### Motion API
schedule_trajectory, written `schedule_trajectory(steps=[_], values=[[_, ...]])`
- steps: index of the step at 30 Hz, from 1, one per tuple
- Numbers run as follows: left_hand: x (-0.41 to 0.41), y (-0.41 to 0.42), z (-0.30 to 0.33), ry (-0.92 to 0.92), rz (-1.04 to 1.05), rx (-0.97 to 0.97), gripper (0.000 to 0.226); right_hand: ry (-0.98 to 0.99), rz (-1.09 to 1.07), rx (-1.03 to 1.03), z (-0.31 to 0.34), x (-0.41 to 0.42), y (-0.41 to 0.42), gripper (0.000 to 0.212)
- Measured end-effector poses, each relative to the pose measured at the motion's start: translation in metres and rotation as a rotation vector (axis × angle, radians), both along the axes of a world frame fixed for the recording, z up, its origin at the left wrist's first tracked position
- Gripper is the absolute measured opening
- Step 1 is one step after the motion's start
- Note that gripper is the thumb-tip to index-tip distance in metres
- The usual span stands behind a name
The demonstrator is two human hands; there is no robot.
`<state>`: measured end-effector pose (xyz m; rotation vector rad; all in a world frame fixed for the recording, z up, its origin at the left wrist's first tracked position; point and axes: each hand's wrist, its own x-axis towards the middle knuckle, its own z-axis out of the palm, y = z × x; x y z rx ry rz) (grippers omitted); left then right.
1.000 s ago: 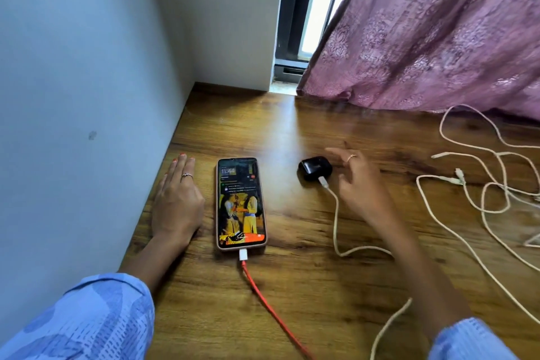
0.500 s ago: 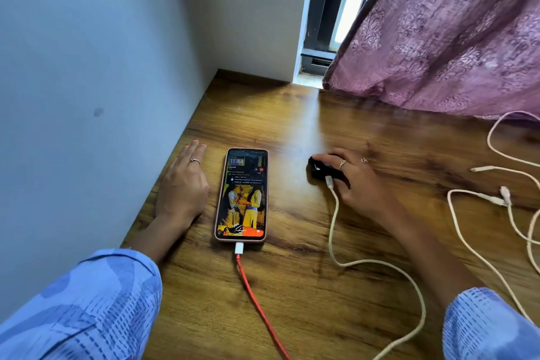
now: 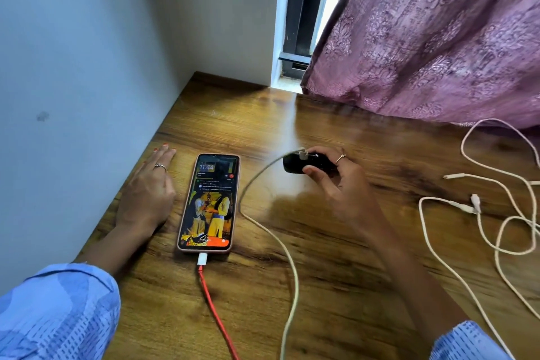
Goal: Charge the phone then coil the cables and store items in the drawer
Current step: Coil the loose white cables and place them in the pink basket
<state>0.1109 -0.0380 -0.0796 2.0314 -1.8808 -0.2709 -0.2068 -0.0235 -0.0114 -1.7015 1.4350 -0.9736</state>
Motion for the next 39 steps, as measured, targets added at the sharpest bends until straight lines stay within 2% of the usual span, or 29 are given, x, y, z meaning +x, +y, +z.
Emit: schedule_trajectory(steps=[14,29,35,39], values=[[0.004,-0.002,-0.005,0.01,0.014,-0.007,0.049,-0.183,0.074,-0.069,0.021,0.001,0.013,0.028],[0.002,0.0,-0.003,0.001,0.006,-0.009,0.05,-0.157,0.081,-0.115,0.027,0.007,0.019,0.033],[0.001,0.001,-0.001,0.002,0.0,-0.02,0.049,-0.084,0.043,-0.123,0.012,0.013,0.016,0.032],[0.001,0.001,-0.002,-0.001,0.002,-0.023,0.049,-0.033,0.046,-0.057,-0.009,0.02,0.006,0.031]])
